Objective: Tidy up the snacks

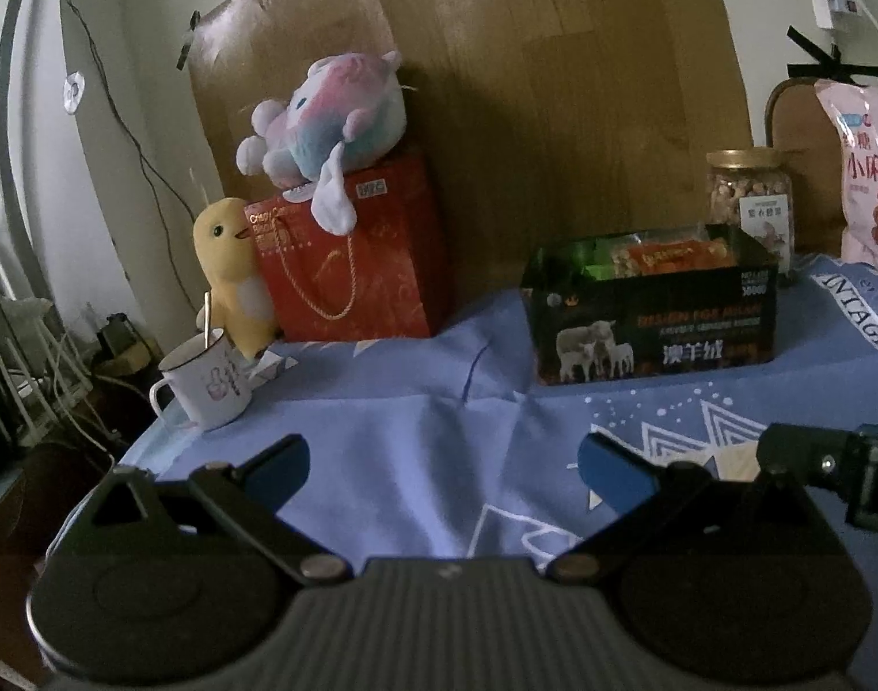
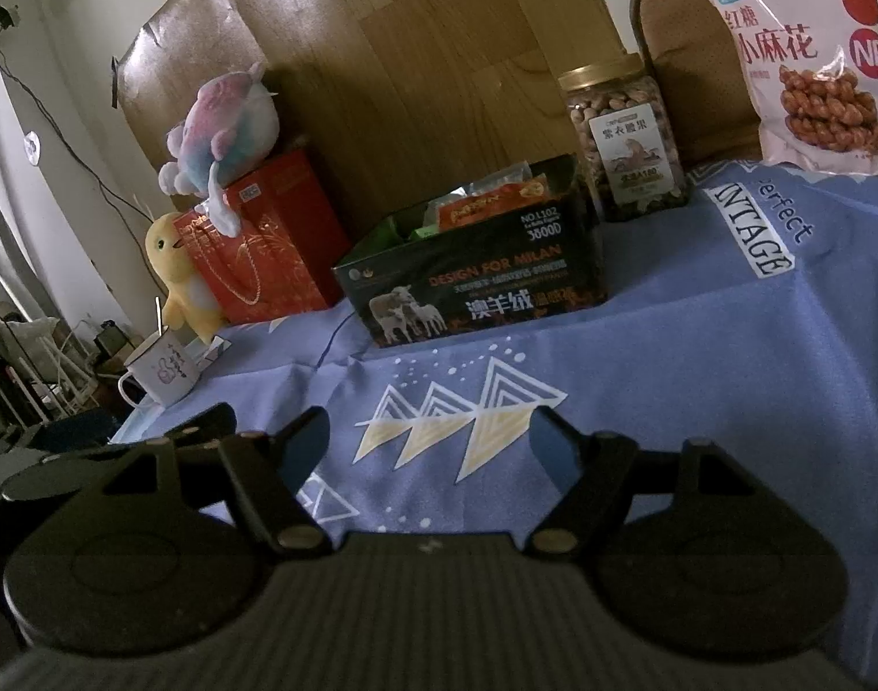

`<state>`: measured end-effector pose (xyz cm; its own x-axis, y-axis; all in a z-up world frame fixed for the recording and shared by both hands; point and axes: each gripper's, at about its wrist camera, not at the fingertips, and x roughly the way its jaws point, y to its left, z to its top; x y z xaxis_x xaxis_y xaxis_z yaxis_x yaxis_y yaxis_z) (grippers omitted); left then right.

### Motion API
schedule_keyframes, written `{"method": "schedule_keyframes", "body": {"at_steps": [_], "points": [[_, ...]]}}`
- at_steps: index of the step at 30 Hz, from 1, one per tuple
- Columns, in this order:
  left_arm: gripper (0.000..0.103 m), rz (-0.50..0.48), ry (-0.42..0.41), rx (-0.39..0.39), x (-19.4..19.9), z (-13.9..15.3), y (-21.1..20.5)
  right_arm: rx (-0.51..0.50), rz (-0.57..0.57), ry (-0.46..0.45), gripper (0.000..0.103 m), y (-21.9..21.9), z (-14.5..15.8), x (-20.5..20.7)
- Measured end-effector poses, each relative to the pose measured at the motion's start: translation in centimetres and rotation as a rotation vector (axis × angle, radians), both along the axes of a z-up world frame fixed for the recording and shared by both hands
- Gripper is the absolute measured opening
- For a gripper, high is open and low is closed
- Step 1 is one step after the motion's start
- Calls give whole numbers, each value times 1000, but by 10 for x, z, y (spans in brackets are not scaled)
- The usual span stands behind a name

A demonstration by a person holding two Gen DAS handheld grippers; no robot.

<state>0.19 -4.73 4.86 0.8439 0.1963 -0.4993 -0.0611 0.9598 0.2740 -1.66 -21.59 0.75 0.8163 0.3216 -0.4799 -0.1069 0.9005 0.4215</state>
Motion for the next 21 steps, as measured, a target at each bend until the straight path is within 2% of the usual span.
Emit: {"method": "schedule_keyframes", "body": {"at_steps": [21], "points": [[103,-27,90,-51,4,-6,3,0,11,3,79,2,1,0]]}}
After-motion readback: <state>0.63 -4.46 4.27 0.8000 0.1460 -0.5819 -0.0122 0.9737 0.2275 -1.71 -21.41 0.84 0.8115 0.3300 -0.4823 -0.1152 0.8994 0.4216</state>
